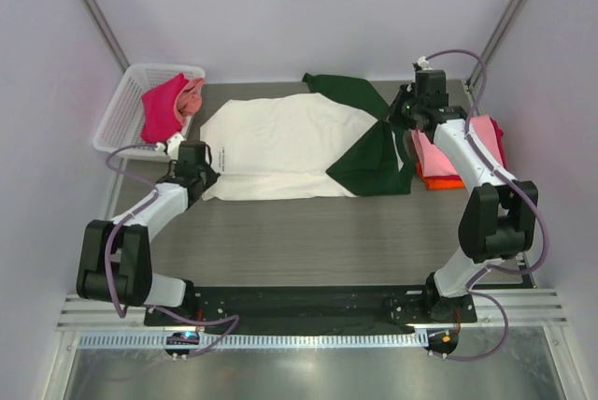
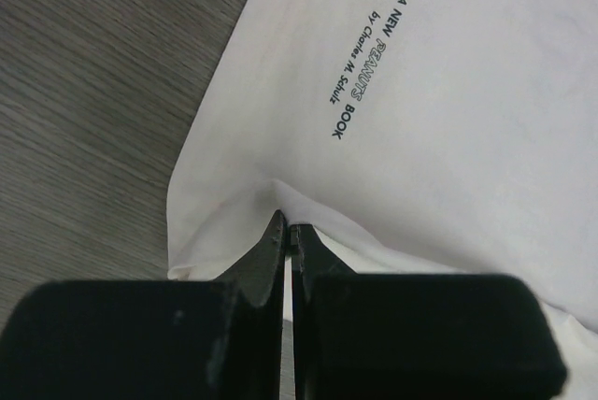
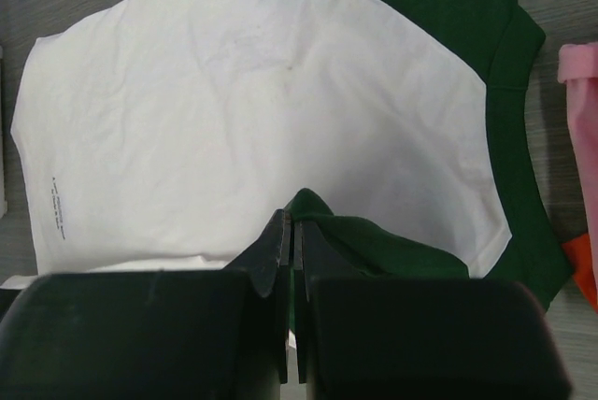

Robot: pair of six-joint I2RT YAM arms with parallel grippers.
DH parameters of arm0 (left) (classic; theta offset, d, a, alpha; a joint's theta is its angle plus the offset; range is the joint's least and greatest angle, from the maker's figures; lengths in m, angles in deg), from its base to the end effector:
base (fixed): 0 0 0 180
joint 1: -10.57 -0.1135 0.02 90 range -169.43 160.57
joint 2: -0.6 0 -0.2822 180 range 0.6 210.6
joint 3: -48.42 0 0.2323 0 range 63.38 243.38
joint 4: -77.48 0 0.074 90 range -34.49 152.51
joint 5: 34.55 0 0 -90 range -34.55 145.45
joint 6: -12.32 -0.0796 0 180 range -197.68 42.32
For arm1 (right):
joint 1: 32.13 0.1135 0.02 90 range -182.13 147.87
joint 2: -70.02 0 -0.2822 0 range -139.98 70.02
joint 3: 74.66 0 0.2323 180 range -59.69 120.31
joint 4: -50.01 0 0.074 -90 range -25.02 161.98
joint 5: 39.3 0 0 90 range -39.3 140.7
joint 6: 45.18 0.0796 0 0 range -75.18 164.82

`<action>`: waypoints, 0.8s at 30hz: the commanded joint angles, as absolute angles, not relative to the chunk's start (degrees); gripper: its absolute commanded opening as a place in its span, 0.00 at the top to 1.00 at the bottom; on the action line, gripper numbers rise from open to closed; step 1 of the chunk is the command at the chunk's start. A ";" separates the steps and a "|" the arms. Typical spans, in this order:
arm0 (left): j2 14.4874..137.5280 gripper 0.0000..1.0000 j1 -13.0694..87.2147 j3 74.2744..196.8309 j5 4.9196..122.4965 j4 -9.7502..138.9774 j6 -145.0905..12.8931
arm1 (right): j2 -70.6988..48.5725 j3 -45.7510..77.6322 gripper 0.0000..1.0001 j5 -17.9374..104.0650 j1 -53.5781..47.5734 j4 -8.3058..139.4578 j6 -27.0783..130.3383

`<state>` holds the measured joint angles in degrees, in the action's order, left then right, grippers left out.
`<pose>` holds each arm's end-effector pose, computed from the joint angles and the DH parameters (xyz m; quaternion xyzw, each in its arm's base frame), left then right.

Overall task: Fold and stack the t-shirts
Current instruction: Fold the tshirt

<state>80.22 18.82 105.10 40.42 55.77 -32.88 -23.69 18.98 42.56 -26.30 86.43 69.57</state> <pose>0.2904 -0.0212 0.1945 -0.3347 0.8528 -0.0627 0.3959 0.3902 0.0512 0.3040 0.1149 0.8838 0.1795 0.4164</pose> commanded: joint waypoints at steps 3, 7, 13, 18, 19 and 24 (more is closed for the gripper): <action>81.55 1.00 18.84 107.24 37.96 55.39 -31.72 | -26.83 24.76 0.99 43.85 -26.15 85.11 68.19; 82.25 1.00 18.75 107.42 37.34 55.57 -30.92 | -28.68 27.22 0.99 43.50 -26.15 84.67 68.46; 84.10 1.00 17.08 107.68 38.39 53.98 -29.69 | -31.32 30.83 0.99 42.53 -26.07 84.67 68.63; 83.92 1.00 16.55 106.98 38.40 54.68 -30.04 | -32.90 33.55 0.99 42.00 -25.10 84.76 68.46; 83.66 1.00 16.55 106.89 38.48 54.86 -30.22 | -33.69 34.08 0.99 42.00 -24.92 84.93 68.28; 83.66 1.00 16.46 107.68 38.66 55.30 -31.44 | -36.32 37.94 0.99 42.18 -24.39 86.16 68.11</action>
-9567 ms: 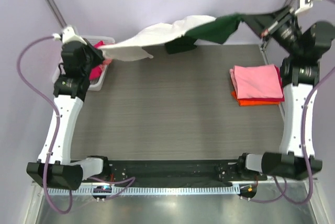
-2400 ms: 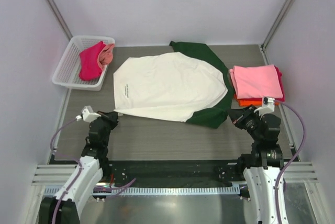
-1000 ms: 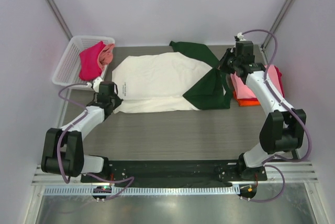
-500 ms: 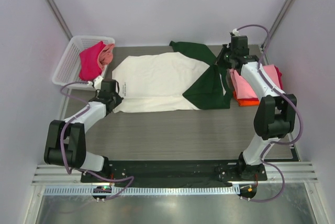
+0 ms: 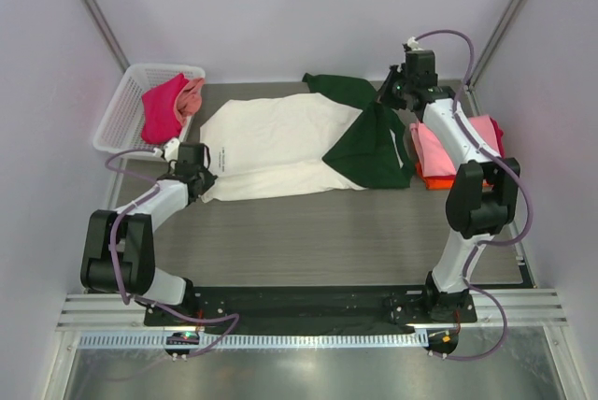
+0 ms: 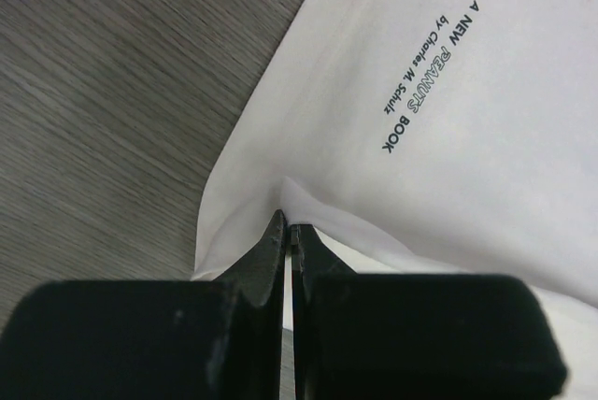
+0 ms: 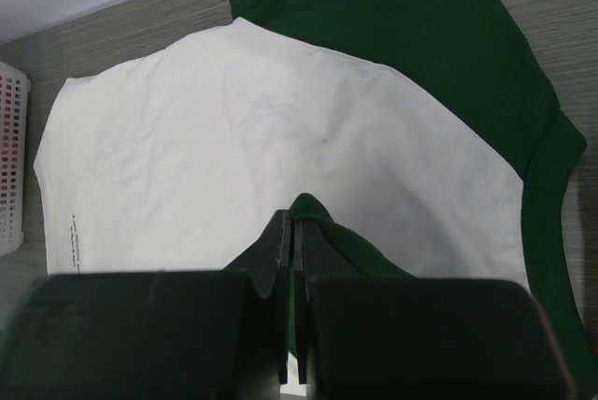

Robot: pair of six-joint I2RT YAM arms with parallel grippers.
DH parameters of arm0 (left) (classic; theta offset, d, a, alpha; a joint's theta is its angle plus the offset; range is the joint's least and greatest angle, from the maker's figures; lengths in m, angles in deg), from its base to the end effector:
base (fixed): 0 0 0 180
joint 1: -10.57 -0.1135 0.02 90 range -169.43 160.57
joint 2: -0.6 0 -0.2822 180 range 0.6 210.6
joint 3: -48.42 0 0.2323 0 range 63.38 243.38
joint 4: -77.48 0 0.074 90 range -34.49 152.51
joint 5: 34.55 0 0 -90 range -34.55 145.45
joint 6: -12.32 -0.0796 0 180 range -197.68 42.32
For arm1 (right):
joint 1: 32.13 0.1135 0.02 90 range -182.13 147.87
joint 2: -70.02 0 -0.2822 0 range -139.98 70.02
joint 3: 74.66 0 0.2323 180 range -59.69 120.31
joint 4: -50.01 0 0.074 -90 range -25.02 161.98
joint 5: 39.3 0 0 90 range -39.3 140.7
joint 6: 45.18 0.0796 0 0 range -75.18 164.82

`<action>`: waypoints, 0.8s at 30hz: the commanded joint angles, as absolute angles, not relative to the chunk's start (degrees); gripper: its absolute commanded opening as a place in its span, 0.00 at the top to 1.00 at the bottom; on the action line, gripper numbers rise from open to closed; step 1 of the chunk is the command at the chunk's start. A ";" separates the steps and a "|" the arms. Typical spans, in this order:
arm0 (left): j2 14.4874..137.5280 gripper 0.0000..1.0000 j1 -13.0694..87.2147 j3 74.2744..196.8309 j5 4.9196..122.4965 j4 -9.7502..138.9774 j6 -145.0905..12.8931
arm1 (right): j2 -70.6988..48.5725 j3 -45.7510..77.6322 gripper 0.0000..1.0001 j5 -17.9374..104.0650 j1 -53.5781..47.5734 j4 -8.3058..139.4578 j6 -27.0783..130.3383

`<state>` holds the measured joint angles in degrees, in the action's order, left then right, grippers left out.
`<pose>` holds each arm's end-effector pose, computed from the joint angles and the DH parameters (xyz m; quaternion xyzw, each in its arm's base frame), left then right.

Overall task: Fold and stack the t-shirts
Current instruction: Fold the tshirt

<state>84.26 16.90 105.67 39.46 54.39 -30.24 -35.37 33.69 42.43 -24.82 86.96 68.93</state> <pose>0.2953 -0.0107 0.1762 -0.3713 0.8530 -0.0386 0.3647 0.4484 0.0691 0.3122 0.0951 0.8761 0.1881 0.4336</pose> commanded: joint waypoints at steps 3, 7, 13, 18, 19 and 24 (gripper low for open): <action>84.71 1.00 16.46 108.82 38.75 55.65 -31.45 | -37.65 39.35 0.99 42.62 -24.22 86.69 67.93; 87.08 1.00 16.46 111.63 39.80 55.39 -31.80 | -39.05 40.85 0.99 43.67 -24.39 87.22 67.58; 89.46 1.00 16.37 114.79 40.07 53.37 -32.24 | -40.72 44.10 0.99 44.29 -24.31 88.09 67.67; 91.30 1.00 15.85 116.29 39.63 53.19 -33.03 | -43.27 48.05 0.99 44.29 -24.39 88.62 67.58; 92.17 1.00 15.41 116.82 39.71 53.19 -32.86 | -44.49 48.76 0.99 44.55 -24.39 88.88 67.67; 95.69 1.00 14.79 119.63 40.50 53.81 -33.38 | -48.36 53.76 0.99 45.08 -24.39 89.24 67.84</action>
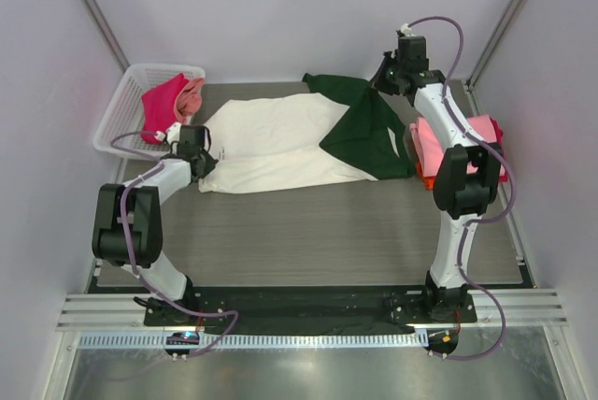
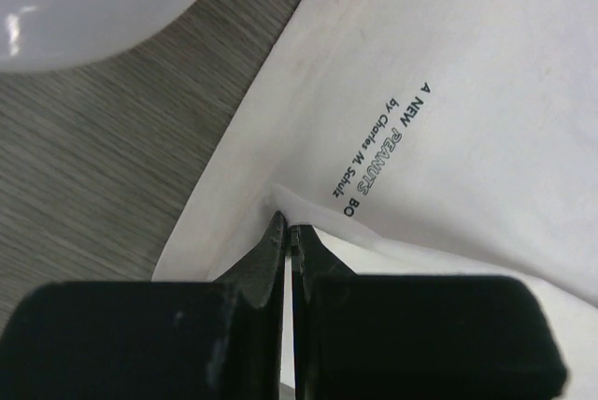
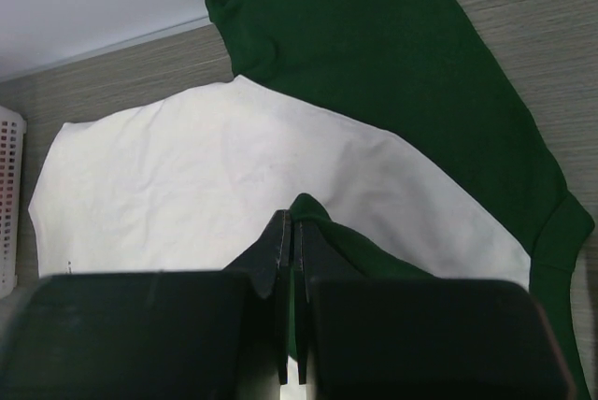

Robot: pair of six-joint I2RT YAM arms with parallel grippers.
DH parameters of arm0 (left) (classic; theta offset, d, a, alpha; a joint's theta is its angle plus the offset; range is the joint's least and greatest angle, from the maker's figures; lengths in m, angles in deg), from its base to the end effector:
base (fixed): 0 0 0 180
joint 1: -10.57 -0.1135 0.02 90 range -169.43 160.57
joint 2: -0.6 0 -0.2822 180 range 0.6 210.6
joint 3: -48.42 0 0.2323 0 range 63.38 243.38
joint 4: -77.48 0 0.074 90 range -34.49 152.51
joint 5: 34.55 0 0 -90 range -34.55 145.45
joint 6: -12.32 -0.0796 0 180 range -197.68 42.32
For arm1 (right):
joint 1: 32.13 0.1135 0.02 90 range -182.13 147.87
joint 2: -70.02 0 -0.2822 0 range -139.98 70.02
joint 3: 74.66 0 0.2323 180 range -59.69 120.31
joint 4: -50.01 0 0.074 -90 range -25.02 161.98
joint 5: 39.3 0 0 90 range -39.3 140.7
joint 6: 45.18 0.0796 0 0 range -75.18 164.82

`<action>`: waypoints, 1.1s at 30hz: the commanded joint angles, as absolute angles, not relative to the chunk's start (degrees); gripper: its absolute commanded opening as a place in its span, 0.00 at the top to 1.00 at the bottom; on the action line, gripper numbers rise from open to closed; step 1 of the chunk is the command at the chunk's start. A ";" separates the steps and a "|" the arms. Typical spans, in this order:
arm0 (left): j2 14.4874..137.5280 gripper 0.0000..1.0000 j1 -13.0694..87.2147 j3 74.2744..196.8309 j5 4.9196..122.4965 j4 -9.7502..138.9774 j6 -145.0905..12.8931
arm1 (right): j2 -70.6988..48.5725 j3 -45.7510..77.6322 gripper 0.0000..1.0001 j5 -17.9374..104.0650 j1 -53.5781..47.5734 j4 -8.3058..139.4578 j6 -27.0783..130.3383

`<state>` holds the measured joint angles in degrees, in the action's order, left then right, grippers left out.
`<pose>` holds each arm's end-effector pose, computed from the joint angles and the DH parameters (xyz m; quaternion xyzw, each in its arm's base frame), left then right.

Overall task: Fold and stack the t-shirts
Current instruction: Fold the tshirt

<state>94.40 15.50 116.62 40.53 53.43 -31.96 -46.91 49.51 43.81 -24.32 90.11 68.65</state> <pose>0.3464 -0.0093 0.1797 -0.3663 0.8568 -0.0361 0.3612 0.5008 0.0783 0.3113 0.0937 0.8721 0.1809 0.4449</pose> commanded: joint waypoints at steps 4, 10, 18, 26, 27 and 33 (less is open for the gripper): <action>98.33 1.00 14.18 122.00 42.96 55.47 -36.01 | -51.27 56.76 0.66 45.08 -24.48 89.24 68.63; 92.90 0.69 14.70 118.77 43.06 57.49 -37.68 | -43.73 45.45 0.31 45.52 -24.13 85.38 70.39; 79.03 0.53 14.88 111.38 41.12 56.36 -38.22 | -20.80 10.86 0.25 52.52 -24.13 74.75 78.02; 66.79 0.29 14.79 99.52 42.08 54.59 -29.17 | 0.93 -24.78 0.35 62.48 -24.13 58.05 91.48; 65.91 0.29 14.79 98.11 43.22 55.47 -27.60 | 1.54 -28.02 0.35 63.27 -24.13 56.56 92.62; 64.41 0.33 14.88 91.16 46.04 62.24 -23.89 | 0.42 -30.16 0.36 63.89 -25.36 54.97 100.09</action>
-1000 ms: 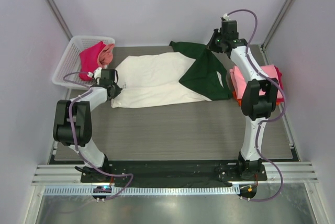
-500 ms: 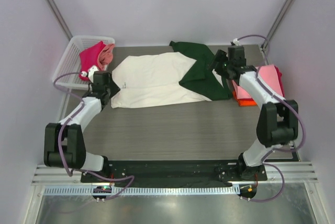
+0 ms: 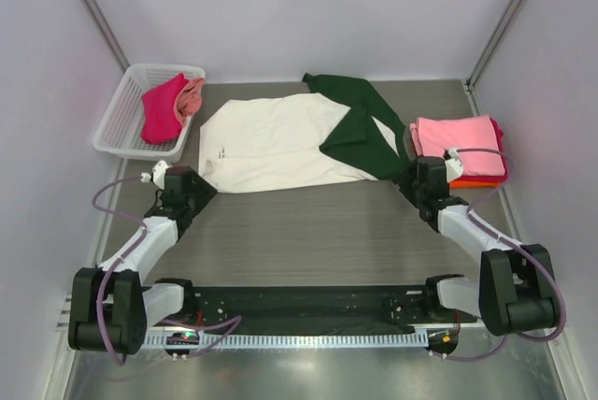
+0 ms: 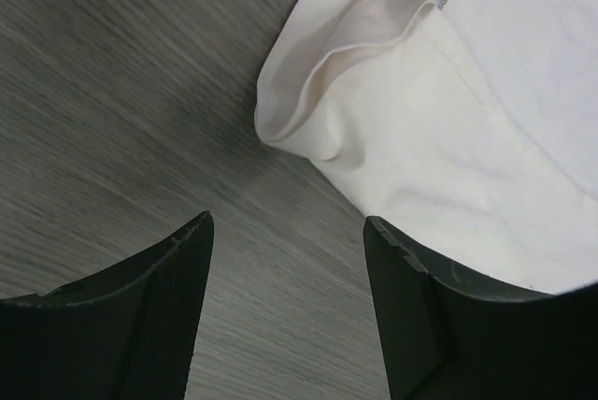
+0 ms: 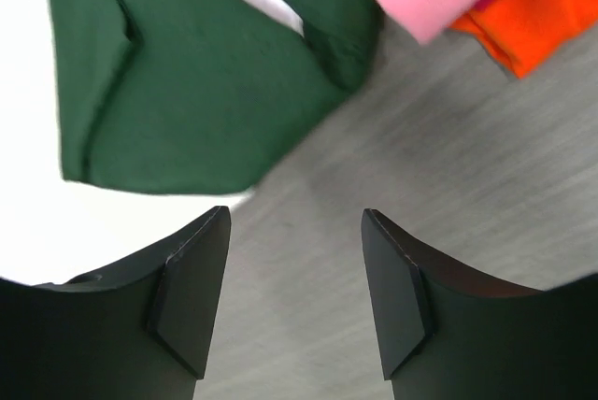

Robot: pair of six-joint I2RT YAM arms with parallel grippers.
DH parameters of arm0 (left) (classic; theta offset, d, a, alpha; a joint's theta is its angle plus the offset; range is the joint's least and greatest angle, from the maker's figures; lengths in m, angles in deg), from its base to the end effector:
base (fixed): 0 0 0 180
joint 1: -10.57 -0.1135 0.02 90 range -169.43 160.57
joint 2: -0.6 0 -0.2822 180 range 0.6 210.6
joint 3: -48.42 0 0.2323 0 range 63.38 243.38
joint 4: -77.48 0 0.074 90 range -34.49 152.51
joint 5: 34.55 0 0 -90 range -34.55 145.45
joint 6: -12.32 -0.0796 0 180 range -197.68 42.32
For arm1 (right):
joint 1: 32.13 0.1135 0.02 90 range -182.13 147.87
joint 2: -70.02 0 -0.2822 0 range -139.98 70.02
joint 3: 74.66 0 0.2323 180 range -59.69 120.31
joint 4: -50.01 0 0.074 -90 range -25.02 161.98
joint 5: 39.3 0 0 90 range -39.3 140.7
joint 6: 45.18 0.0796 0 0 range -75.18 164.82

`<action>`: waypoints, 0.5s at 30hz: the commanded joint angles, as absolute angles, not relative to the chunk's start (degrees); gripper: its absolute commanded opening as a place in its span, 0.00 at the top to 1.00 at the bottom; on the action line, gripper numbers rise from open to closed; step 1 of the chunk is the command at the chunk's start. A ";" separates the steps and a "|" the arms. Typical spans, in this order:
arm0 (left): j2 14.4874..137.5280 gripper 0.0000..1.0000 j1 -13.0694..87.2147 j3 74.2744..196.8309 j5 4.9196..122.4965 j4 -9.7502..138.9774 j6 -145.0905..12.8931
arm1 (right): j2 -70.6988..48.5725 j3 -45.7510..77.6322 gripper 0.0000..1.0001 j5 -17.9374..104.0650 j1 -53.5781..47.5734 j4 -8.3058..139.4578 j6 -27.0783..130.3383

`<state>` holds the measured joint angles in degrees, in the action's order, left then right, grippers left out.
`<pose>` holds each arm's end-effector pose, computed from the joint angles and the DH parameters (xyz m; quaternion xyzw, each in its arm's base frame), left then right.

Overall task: Fold and stack the t-shirts
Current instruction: Fold the tshirt

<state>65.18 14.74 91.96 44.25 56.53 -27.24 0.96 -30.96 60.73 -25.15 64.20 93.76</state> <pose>0.2292 -0.0012 0.1832 -0.3937 0.8204 -0.1065 0.4007 0.2464 0.0162 0.1805 0.3574 0.8281 0.1292 0.4121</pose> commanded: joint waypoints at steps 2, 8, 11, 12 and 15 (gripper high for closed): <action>64.50 0.36 14.62 91.68 45.09 60.77 -24.24 | -1.95 -30.25 0.38 63.80 -25.36 54.09 102.37; 62.48 0.35 14.70 90.20 44.19 62.24 -21.00 | -10.48 -33.06 0.40 65.81 -25.36 42.69 109.41; 62.92 0.35 14.70 87.91 43.93 66.71 -19.85 | -15.30 -32.54 0.43 67.75 -25.36 39.23 109.15; 63.18 0.35 14.70 87.30 43.59 67.77 -19.24 | -16.37 -30.88 0.44 68.54 -25.36 40.10 108.72; 64.76 0.35 14.70 85.27 42.79 72.25 -17.65 | -19.10 -30.51 0.63 71.70 -25.45 39.50 107.83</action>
<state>63.82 14.72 86.54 44.46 65.19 -20.31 -17.18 -31.44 65.80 -25.23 43.24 107.45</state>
